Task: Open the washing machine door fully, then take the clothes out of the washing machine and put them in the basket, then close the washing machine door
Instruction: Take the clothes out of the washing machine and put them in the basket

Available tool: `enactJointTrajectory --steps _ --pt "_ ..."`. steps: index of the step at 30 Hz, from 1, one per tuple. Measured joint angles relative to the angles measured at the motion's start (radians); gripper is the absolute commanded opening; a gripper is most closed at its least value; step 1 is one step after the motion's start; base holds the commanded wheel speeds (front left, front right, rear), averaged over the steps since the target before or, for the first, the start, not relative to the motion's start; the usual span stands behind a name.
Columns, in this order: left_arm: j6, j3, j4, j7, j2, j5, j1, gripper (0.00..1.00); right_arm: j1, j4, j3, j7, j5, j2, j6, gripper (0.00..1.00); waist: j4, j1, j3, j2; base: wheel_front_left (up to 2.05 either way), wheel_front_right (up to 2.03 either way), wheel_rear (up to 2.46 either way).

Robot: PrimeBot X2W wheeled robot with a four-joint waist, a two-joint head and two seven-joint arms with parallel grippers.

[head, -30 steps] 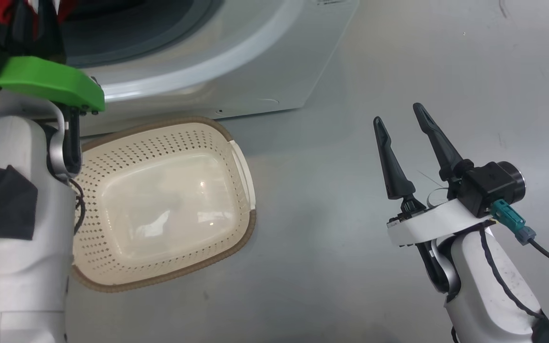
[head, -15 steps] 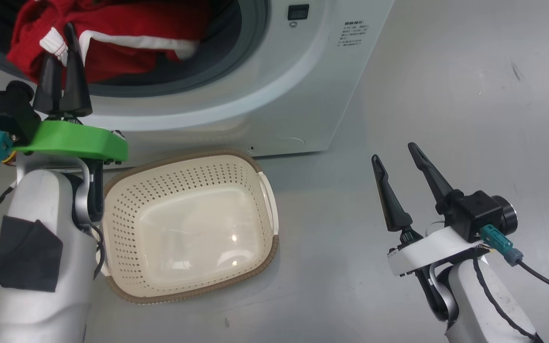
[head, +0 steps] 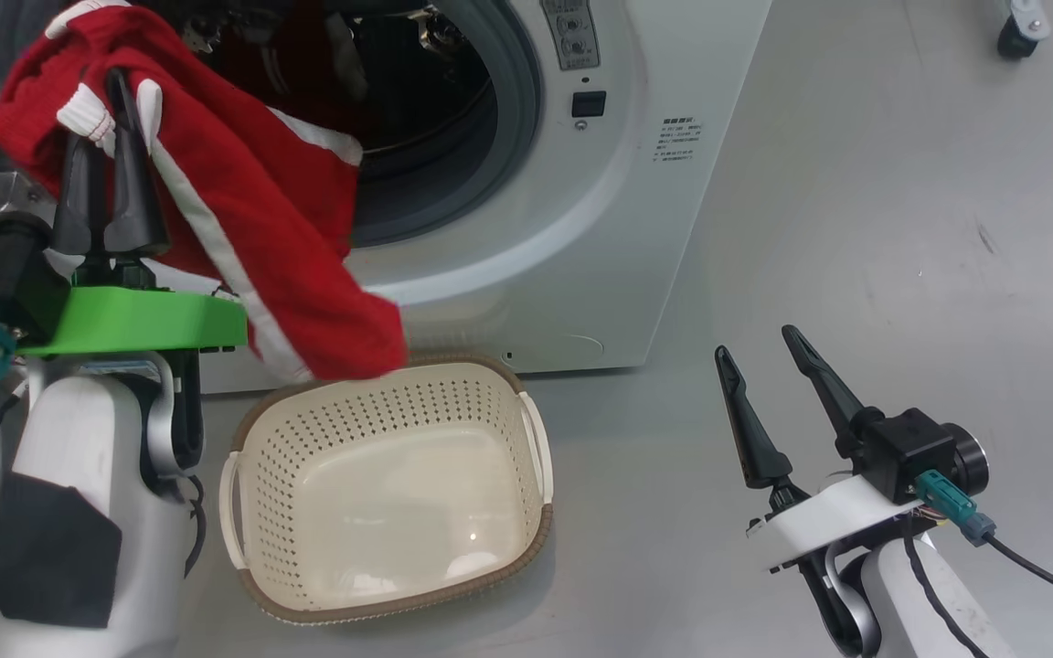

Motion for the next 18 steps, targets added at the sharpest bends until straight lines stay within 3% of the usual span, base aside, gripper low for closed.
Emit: enactJointTrajectory --steps 18 --pt "0.030 -0.022 -0.143 0.035 -0.005 0.007 0.234 0.00 0.039 -0.006 0.009 0.000 0.003 0.003 0.006 1.00 -0.005 0.0000 -0.059 0.0000 0.00 0.00 0.00"
